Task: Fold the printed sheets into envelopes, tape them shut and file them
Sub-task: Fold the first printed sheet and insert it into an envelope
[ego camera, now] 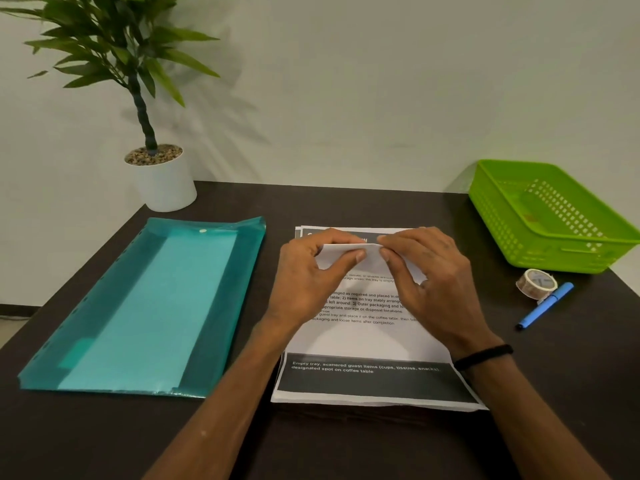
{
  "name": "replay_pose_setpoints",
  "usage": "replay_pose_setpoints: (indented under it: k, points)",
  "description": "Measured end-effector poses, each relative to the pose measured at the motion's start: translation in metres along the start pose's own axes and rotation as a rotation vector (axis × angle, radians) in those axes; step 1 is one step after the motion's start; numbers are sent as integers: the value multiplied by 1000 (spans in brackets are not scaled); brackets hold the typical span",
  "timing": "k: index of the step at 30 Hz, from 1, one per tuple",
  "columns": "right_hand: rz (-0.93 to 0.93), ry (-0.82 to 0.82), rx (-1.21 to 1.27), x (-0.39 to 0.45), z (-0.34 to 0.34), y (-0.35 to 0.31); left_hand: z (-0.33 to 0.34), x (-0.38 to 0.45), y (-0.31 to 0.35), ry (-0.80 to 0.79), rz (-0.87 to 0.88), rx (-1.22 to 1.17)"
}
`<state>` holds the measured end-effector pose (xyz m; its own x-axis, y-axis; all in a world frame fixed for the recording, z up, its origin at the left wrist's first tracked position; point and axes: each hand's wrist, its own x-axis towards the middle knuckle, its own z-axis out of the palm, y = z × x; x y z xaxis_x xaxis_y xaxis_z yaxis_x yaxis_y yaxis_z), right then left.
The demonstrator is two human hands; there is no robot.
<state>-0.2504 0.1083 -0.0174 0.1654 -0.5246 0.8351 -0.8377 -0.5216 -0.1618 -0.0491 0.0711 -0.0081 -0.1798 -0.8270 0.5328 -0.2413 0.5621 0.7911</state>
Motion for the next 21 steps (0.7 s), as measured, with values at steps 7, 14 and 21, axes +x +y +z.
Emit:
replay_pose_setpoints:
  k: [7, 14, 21]
  points:
    - [-25, -92, -60, -1, 5, 1, 7, -7, -14, 19, 268, 419]
    - [7, -116, -61, -6, 11, -3, 9, -8, -10, 82, 396, 527]
    - [19, -92, -30, -5, 9, -7, 1, -5, -11, 88, 417, 547]
